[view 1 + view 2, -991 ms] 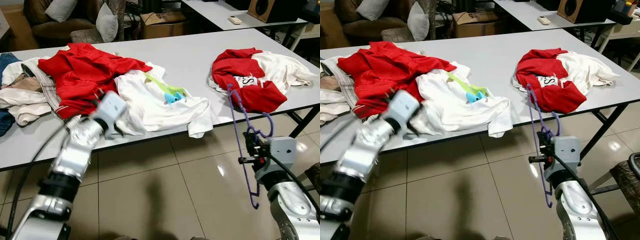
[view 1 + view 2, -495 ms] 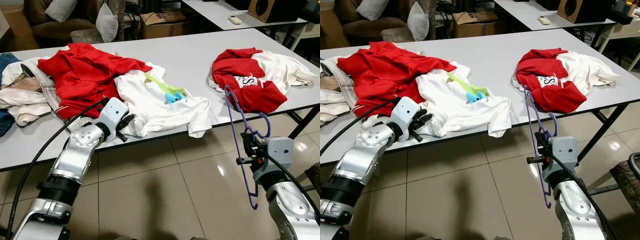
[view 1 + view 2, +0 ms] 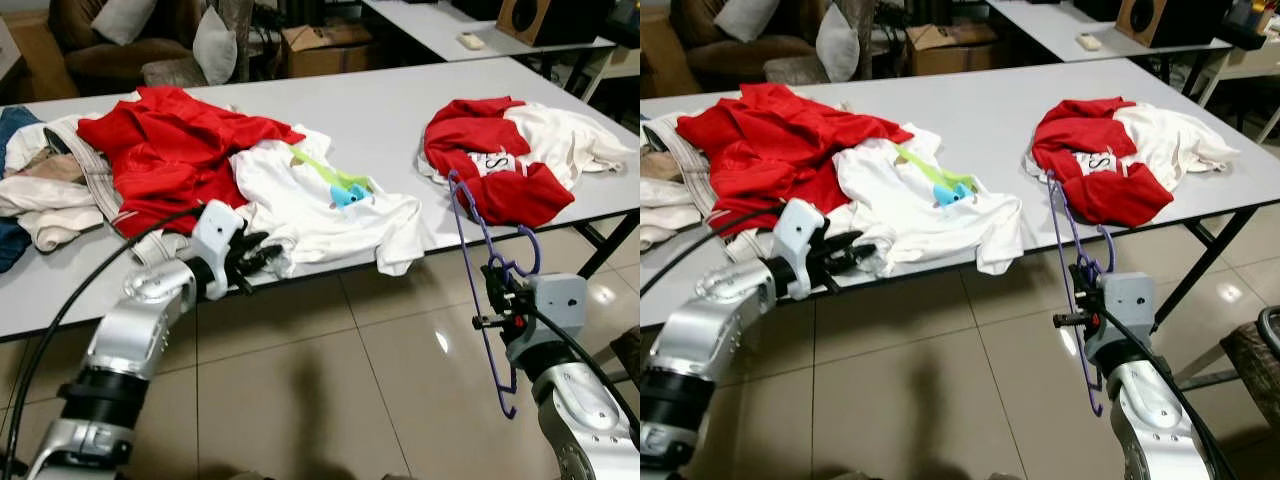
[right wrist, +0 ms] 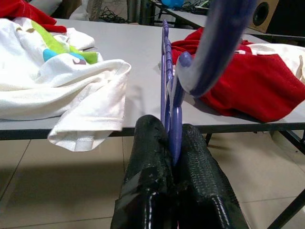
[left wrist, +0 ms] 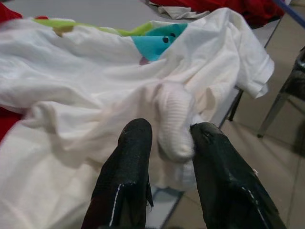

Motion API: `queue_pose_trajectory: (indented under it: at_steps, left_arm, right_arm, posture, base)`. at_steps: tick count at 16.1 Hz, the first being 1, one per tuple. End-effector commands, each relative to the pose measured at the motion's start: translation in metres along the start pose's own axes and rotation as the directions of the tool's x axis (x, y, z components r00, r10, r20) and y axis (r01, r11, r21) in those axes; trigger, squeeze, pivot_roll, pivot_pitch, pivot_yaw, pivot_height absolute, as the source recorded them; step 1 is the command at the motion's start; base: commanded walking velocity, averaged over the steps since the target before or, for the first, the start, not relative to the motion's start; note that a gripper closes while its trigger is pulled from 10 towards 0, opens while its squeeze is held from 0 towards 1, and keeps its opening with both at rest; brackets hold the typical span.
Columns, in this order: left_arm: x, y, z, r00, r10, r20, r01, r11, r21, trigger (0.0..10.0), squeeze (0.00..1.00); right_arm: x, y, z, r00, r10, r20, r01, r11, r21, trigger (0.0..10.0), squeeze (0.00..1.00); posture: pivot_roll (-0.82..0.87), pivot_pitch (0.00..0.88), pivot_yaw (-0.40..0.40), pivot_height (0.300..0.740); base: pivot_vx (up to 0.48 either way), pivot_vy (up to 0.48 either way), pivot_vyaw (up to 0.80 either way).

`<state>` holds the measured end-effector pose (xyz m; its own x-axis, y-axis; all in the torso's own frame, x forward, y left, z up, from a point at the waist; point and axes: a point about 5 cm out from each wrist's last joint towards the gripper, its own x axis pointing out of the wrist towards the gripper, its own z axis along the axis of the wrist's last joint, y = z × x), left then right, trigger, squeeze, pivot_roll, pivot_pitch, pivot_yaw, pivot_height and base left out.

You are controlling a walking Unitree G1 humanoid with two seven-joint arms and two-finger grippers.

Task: Hang hanger

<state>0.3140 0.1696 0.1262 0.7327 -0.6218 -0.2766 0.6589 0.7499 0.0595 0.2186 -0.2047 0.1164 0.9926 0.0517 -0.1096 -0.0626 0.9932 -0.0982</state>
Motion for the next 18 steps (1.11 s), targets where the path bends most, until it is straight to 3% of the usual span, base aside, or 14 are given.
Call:
queue_pose_trajectory:
  at_steps: [1,4,7,8,9,16,18]
  left_arm:
    - [0.000,0.001,-0.001,1.000,0.015,0.006,-0.015,1.000,-0.011,10.0,0.00]
    - [0.008,0.008,0.001,0.994,0.103,0.032,-0.101,0.994,-0.047,10.0,0.00]
    - [0.012,0.010,0.009,0.990,0.114,0.080,-0.110,0.992,-0.055,10.0,0.00]
    - [0.012,0.010,0.009,0.992,0.105,0.077,-0.101,0.994,-0.046,4.7,0.00]
    - [0.012,0.009,0.007,0.993,0.095,0.067,-0.092,0.995,-0.044,0.0,0.00]
    - [0.015,0.003,0.009,0.996,0.013,0.084,-0.012,1.000,-0.011,0.0,0.00]
    - [0.012,0.009,0.017,0.994,0.041,0.099,-0.048,0.996,0.070,0.0,0.00]
  right_arm:
    - [0.002,-0.001,0.003,1.000,0.007,0.013,-0.006,1.000,-0.012,10.0,0.00]
    - [0.003,0.000,0.004,1.000,0.011,0.015,-0.010,1.000,-0.012,10.0,0.00]
    - [0.003,-0.002,0.005,1.000,0.001,0.018,-0.001,1.000,-0.011,10.0,0.00]
    - [0.003,-0.001,0.004,1.000,0.000,0.017,0.000,1.000,-0.011,10.0,0.00]
    - [0.003,-0.001,0.004,1.000,-0.001,0.017,0.001,1.000,-0.009,10.0,0.00]
    - [0.005,-0.004,0.005,0.999,0.029,0.017,-0.028,0.999,-0.031,10.0,0.00]
    - [0.006,-0.001,0.008,0.994,0.112,0.017,-0.111,0.993,-0.045,10.0,0.00]
  posture:
    - [-0.20,0.000,0.025,0.740]
    - [-0.20,0.000,0.026,0.740]
    - [-0.20,0.000,0.032,0.740]
    - [-0.20,0.000,0.034,0.740]
    - [-0.20,0.000,0.035,0.740]
    - [-0.20,0.000,0.041,0.740]
    - [-0.20,0.000,0.038,0.740]
  base:
    - [0.000,0.000,0.00]
    - [0.000,0.000,0.00]
    - [0.000,0.000,0.00]
    - [0.000,0.000,0.00]
    - [0.000,0.000,0.00]
    - [0.000,0.000,0.00]
    - [0.000,0.000,0.00]
